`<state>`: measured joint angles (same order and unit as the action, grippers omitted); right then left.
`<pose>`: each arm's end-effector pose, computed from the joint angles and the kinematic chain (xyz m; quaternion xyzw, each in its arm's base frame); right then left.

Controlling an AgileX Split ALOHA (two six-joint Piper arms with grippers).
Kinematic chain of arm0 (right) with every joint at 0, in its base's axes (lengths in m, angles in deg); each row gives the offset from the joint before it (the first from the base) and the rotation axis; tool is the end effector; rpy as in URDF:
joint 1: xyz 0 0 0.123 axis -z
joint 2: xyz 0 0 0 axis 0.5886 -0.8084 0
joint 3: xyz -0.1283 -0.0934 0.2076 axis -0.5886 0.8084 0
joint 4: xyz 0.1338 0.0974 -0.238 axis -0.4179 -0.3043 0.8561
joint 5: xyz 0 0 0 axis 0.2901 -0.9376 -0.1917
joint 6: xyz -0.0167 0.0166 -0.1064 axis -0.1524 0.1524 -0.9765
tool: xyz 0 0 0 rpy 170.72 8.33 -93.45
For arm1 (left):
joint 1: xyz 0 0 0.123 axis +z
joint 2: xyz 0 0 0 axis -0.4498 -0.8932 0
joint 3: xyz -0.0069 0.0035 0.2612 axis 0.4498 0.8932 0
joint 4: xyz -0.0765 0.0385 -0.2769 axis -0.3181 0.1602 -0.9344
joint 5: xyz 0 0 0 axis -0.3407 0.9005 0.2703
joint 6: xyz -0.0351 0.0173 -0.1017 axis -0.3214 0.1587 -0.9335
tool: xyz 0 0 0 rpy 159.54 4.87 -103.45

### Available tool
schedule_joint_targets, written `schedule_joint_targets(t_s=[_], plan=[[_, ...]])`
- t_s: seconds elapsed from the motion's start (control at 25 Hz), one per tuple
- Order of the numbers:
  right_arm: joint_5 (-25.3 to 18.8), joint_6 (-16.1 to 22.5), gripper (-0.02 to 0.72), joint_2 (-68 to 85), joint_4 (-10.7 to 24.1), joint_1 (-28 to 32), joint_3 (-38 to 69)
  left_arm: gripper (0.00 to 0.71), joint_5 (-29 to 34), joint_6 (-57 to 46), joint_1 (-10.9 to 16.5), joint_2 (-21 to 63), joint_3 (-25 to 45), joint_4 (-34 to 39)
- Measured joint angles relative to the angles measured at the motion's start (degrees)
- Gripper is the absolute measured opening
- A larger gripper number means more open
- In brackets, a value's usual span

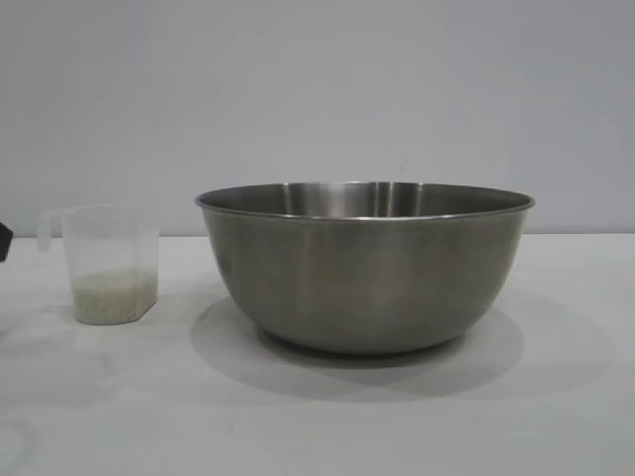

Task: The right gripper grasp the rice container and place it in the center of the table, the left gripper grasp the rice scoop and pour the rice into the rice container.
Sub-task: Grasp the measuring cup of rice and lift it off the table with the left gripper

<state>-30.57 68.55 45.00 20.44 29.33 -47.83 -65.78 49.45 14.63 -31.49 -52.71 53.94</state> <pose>0.0625 0.0097 0.2774 -0.0592 0.8711 0.0361 0.4861 0.2422 -0.0599 0.0161 0.0831 0.8349 -0.1034 0.5341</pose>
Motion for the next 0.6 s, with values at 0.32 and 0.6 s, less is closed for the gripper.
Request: schedule_joint_targets(t_s=[0.32,0.6], plan=[[0.0,0.0,0.557,0.0,0.0,0.0,0.0,0.262,0.0,0.1,0.0,-1.6,-2.7,0.8],[0.0,0.0,0.557,0.0,-0.1,0.0,0.0,0.262,0.0,0.6,0.0,-4.1,-6.3,0.8]])
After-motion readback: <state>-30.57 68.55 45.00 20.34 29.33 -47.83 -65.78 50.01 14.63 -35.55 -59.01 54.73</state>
